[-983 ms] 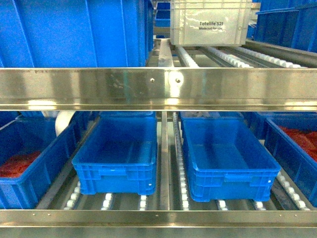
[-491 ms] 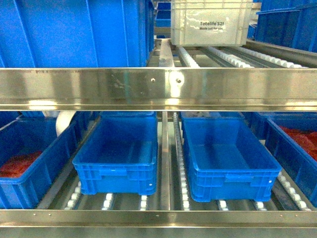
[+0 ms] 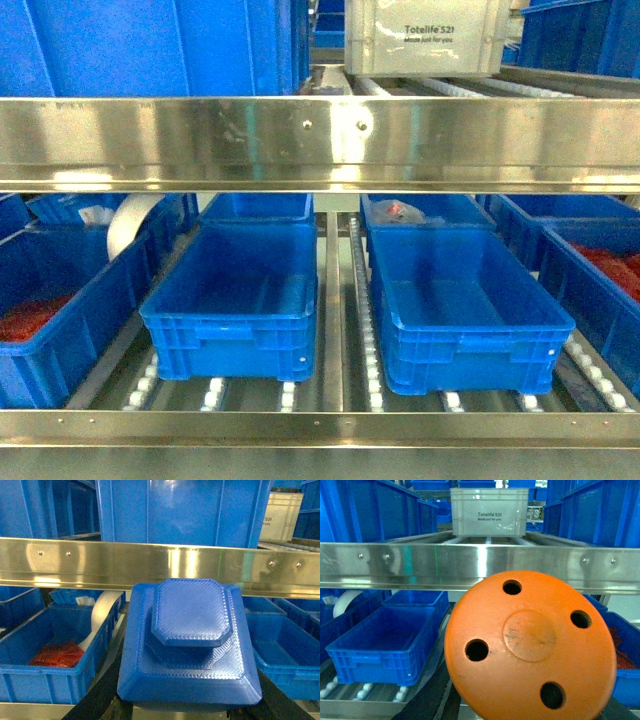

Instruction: Sort blue parts and orange caps into right shelf containers

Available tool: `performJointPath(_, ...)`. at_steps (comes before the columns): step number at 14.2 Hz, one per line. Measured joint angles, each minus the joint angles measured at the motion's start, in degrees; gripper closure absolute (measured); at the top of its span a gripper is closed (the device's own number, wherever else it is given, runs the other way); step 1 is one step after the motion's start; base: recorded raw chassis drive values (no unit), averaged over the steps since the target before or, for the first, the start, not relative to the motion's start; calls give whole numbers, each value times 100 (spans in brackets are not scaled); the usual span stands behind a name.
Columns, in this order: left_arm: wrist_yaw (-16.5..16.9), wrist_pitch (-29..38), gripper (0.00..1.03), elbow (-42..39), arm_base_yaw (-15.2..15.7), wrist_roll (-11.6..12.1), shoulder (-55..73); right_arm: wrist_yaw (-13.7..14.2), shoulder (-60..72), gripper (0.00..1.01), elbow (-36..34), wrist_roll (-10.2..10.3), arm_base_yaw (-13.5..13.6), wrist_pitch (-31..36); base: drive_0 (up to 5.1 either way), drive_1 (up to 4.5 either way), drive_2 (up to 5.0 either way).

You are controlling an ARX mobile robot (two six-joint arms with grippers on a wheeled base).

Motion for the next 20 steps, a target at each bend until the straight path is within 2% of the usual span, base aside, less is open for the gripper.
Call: performJointPath(20, -2, -17, 63, 0, 0, 59, 0, 11, 0, 58, 0, -4, 0, -9, 0, 0, 0)
